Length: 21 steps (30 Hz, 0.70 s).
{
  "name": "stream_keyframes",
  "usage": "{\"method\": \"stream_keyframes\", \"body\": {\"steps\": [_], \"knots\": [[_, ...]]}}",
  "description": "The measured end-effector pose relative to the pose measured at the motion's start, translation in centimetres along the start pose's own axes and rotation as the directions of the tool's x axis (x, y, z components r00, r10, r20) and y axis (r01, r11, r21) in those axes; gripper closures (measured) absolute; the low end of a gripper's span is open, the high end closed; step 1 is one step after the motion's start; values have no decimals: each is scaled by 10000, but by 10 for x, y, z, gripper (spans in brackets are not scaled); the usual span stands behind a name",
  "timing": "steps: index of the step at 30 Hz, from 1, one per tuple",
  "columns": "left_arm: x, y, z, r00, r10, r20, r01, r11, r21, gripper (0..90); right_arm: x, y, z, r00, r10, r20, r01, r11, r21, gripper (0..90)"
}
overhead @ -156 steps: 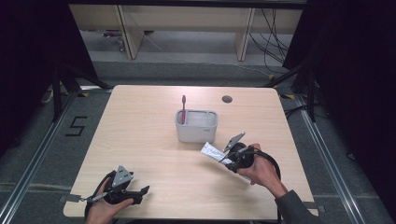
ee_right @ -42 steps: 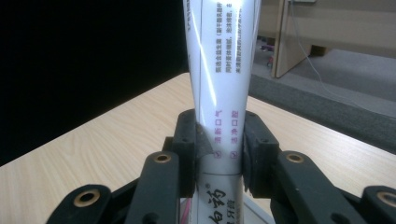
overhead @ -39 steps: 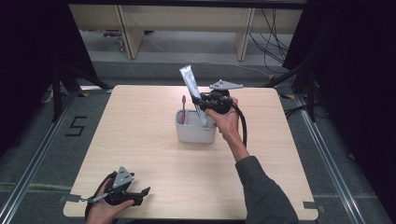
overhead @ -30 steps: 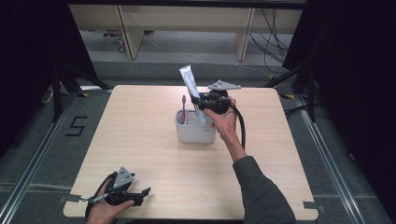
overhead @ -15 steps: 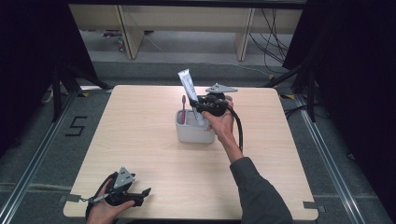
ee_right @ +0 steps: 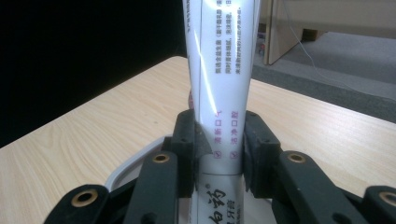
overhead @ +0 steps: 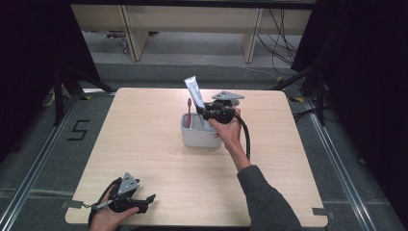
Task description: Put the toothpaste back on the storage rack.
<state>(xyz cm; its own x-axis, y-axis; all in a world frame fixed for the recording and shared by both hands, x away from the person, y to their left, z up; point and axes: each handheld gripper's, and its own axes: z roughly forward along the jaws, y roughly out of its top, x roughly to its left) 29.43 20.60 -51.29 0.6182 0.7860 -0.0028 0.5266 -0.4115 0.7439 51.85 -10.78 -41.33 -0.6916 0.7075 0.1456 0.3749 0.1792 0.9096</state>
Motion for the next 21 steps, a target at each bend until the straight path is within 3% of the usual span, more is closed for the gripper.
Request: {"method": "stream_keyframes", "body": {"steps": [3, 4, 7, 10, 11, 12, 19, 21], "knots": [[0, 0, 0, 10000, 12, 6, -12, 10000, -37, 188, 0, -3, 0, 9998, 206, 1, -206, 9998, 50, 701], [0, 0, 0, 10000, 14, 6, -14, 10000, -43, 188, -2, -4, 0, 10000, -25, 24, 25, 10000, -6, 700], [0, 0, 0, 10000, 9, 5, -9, 10000, -41, 188, 0, -6, 0, 9997, 226, 28, -227, 9996, 168, 699], [0, -1, 1, 10000, 9, 29, -8, 9999, -112, 188, 0, -7, 1, 9999, -33, 104, 31, 9998, 174, 698], [0, -1, 1, 10000, -5, 31, 5, 9999, -125, 188, 1, -7, 1, 9997, 234, 53, -236, 9994, 248, 698], [0, -1, 1, 10000, -2, 34, 2, 9999, -119, 188, 0, -7, 1, 9998, -130, 134, 128, 9998, 161, 698], [-1, 0, 1, 10000, -16, 45, 16, 10000, -40, 188, 2, -8, 1, 9998, -62, 192, 56, 9994, 346, 697], [-1, 0, 1, 10000, -15, 44, 15, 10000, -43, 188, 1, -8, 1, 9984, -404, 400, 387, 9983, 431, 696]]}}
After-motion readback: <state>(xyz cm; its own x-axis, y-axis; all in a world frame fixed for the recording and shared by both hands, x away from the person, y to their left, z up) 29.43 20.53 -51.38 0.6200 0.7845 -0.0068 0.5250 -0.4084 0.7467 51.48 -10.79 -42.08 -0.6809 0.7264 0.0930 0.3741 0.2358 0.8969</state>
